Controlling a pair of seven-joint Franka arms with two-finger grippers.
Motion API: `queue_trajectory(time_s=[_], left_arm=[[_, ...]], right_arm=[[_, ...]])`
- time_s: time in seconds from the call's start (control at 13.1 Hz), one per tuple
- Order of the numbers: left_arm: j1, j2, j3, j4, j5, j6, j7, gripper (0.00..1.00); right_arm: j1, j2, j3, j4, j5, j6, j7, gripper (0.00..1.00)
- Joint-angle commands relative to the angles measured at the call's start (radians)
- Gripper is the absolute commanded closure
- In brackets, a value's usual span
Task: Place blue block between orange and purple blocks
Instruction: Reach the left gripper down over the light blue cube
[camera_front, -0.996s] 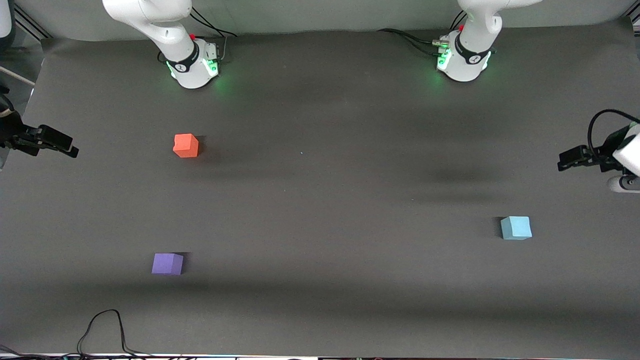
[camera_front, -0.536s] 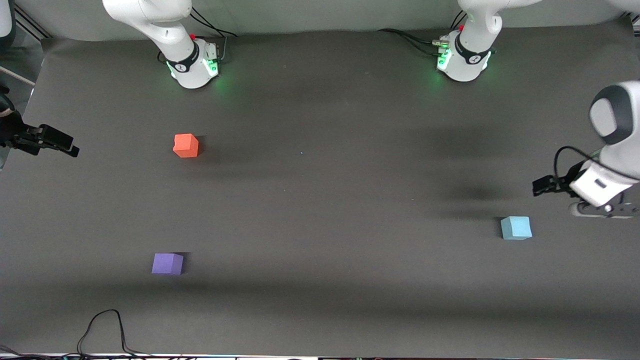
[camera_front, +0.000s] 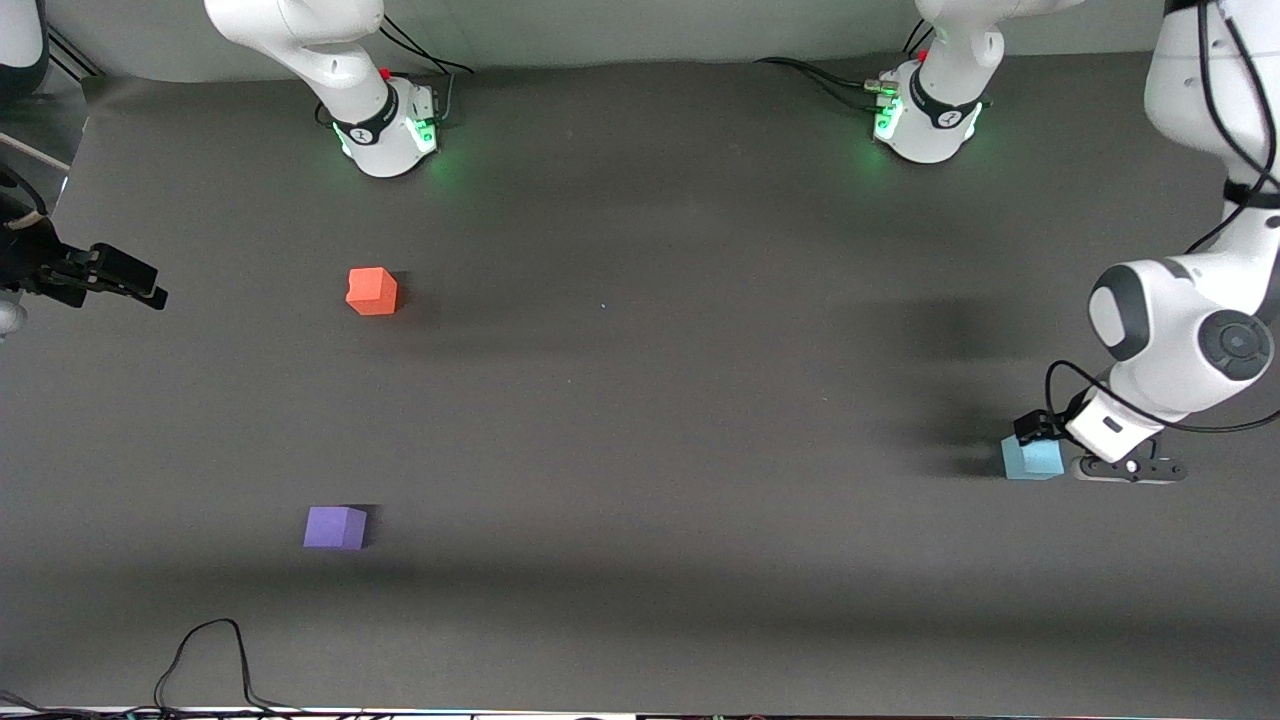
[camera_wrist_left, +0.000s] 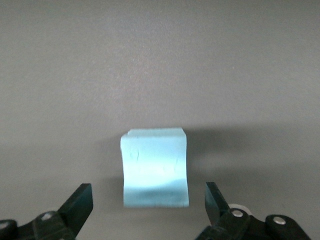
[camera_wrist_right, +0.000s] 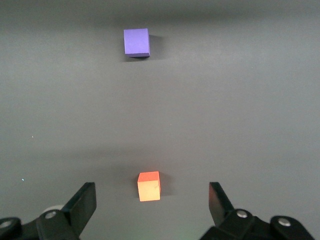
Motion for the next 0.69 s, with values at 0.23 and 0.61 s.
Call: queue_trajectory(time_s=[0.23,0.61], left_arm=[[-0.003,0.081,-0.001,0.017,-0.009,0.12,0.014,0.0],[-0.006,0.101,-0.001,0.054,-0.01,0.108,0.003,0.0]], right_arm=[[0.006,-0.007,-0.003,0.008,-0.014,-0.014,-0.039,0.0],[0.006,-0.006,-0.009,0.008,-0.014,-0.012,-0.04,0.0]])
